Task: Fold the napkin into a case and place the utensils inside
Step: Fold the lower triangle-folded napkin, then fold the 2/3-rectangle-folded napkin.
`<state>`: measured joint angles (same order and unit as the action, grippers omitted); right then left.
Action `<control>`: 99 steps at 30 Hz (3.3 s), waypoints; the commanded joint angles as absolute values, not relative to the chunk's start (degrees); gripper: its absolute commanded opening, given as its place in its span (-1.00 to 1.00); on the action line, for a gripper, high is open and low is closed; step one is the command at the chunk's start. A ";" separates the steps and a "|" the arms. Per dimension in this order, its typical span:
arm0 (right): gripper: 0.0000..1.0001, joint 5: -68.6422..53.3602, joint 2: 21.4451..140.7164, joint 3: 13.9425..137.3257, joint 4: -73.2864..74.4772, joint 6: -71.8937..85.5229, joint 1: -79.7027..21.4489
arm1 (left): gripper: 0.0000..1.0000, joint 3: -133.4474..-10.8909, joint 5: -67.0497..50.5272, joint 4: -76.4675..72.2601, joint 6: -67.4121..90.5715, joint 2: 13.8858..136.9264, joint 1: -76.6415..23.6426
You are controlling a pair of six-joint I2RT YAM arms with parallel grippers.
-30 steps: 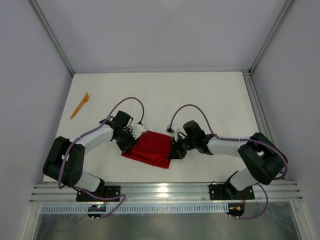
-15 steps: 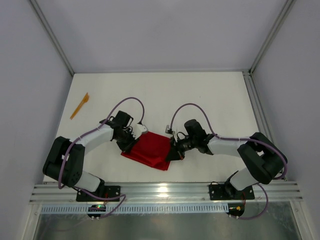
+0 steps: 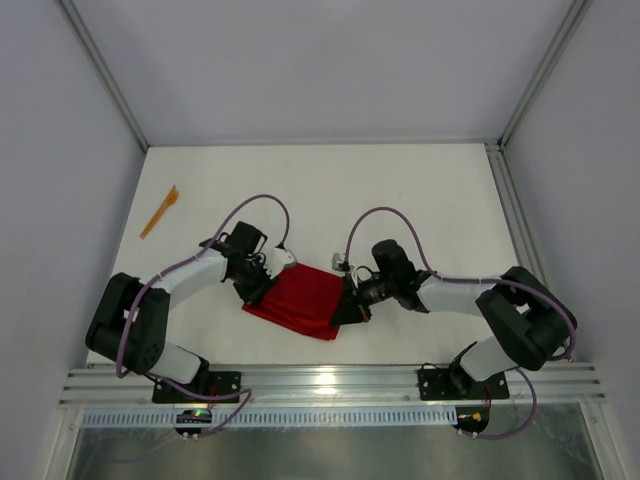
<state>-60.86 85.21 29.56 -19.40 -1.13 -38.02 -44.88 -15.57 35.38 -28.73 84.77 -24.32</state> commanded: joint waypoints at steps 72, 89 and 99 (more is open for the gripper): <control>-0.75 -10.72 93.43 35.69 -15.73 15.90 -55.02 | -0.43 -44.03 -14.59 34.36 -28.30 83.59 -23.73; -0.75 -16.17 91.67 37.97 -12.30 6.16 -50.54 | 0.22 -54.75 -24.45 36.58 -16.27 78.92 -11.17; -0.75 -17.05 91.32 37.97 -12.92 4.39 -50.27 | 0.53 -56.86 -24.01 26.55 -9.15 91.84 -10.02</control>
